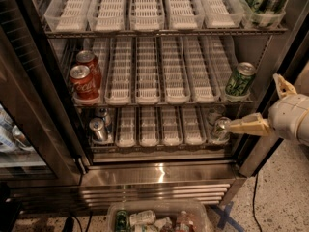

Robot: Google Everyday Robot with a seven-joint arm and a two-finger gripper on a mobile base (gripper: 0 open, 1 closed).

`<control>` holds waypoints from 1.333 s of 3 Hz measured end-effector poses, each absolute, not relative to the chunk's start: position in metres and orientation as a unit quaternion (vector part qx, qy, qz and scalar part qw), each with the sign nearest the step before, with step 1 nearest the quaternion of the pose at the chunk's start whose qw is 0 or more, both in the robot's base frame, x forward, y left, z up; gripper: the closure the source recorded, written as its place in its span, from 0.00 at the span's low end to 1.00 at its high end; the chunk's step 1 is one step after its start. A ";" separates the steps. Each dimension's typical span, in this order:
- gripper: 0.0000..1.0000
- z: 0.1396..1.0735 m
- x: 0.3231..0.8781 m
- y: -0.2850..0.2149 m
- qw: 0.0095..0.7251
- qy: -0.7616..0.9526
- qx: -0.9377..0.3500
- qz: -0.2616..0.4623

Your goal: Pick green can from middle shelf of fridge

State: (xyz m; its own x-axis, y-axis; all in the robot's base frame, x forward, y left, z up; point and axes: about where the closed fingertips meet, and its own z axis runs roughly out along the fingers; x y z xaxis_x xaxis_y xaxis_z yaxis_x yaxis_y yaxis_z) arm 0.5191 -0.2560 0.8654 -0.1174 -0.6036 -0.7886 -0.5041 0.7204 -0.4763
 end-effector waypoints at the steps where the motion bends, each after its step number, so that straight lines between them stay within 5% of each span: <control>1: 0.00 0.868 0.531 -0.262 0.575 0.741 -0.340 -0.065; 4: 0.00 0.851 0.540 -0.268 0.601 0.767 -0.223 -0.035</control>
Offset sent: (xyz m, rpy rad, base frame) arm 0.0234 -0.0228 -0.0120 0.1759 -0.0841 -0.2867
